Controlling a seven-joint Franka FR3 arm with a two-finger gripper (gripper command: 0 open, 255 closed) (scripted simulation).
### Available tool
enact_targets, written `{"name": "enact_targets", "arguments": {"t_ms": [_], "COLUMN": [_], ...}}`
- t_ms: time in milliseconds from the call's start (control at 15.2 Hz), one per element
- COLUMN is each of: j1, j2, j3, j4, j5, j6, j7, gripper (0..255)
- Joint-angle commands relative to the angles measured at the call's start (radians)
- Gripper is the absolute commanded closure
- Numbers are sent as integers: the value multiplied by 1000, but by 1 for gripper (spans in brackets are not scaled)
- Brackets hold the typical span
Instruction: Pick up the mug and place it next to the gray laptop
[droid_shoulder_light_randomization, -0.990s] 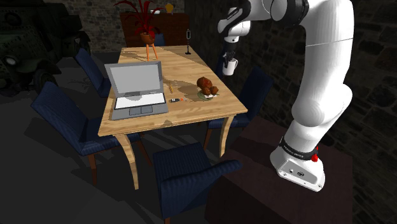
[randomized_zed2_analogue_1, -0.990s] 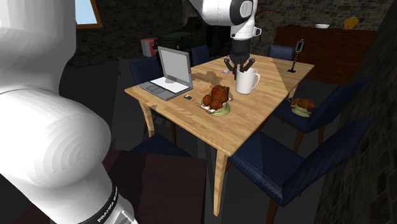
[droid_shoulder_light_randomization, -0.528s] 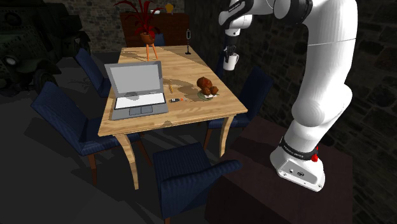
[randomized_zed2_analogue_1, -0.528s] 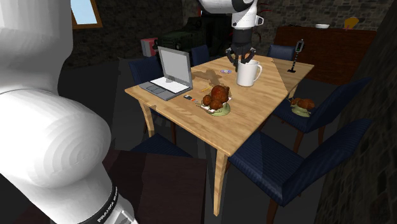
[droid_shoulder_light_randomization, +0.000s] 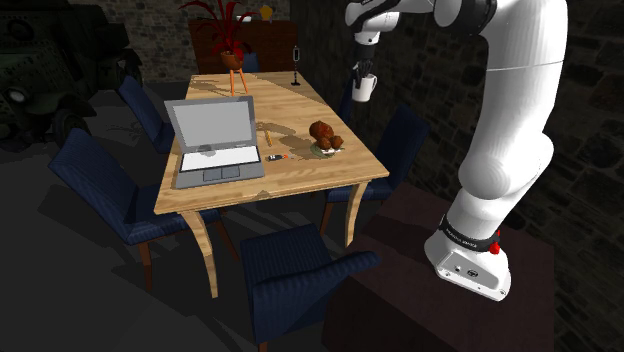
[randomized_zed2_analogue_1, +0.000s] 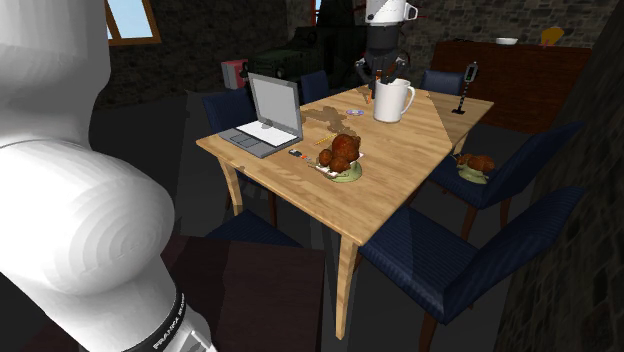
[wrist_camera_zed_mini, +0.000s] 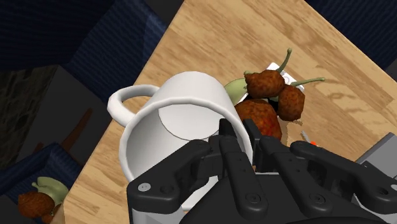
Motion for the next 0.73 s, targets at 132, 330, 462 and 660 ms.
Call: {"name": "enact_targets", "arguments": {"t_ms": [132, 330, 462, 660], "j1": [-1, -3, -4, -6], "j2": [-10, -13, -15, -14], "j3": [-2, -3, -4, -5], "j4": [43, 79, 104, 145], "j5": [-4, -6, -6, -7], "j6": [-53, -92, -118, -158], "j7": [1, 2, 3, 3], "gripper": [255, 255, 255, 255]}}
